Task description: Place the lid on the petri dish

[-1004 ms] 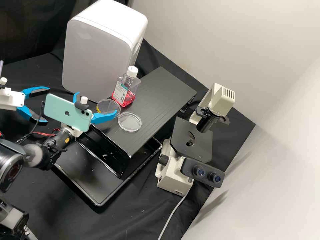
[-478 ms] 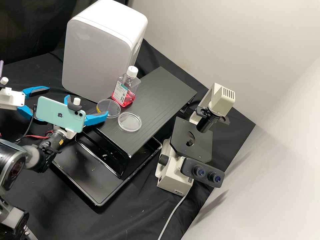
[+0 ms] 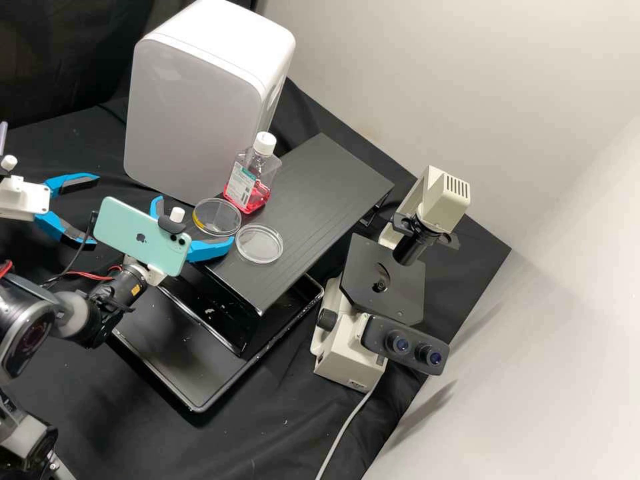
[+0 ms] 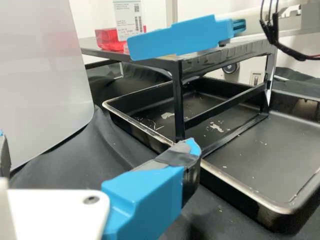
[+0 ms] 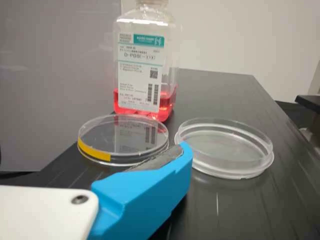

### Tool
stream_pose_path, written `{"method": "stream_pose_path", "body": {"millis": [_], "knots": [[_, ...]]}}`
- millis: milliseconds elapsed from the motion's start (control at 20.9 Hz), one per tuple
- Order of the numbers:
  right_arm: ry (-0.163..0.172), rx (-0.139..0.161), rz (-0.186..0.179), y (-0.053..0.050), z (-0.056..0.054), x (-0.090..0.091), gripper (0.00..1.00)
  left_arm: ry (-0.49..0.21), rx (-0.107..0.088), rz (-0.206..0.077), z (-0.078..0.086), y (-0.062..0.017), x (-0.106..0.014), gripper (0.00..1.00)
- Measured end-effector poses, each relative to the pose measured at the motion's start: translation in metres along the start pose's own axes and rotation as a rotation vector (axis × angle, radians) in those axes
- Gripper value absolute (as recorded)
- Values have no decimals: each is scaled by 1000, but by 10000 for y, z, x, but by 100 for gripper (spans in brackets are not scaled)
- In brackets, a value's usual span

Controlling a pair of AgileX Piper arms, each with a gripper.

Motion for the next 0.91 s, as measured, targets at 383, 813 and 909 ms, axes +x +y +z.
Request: {"method": "stream_pose_path", "body": {"millis": [383, 813, 909], "knots": [[-23, 2, 9, 32, 65, 80, 100, 0, 1, 0, -5, 1, 0, 100], [4, 22, 12, 76, 26, 146, 100, 0, 1, 0, -5, 1, 0, 100], [6, 22, 11, 87, 7, 155, 100, 0, 1, 0, -5, 1, 0, 100]]}}
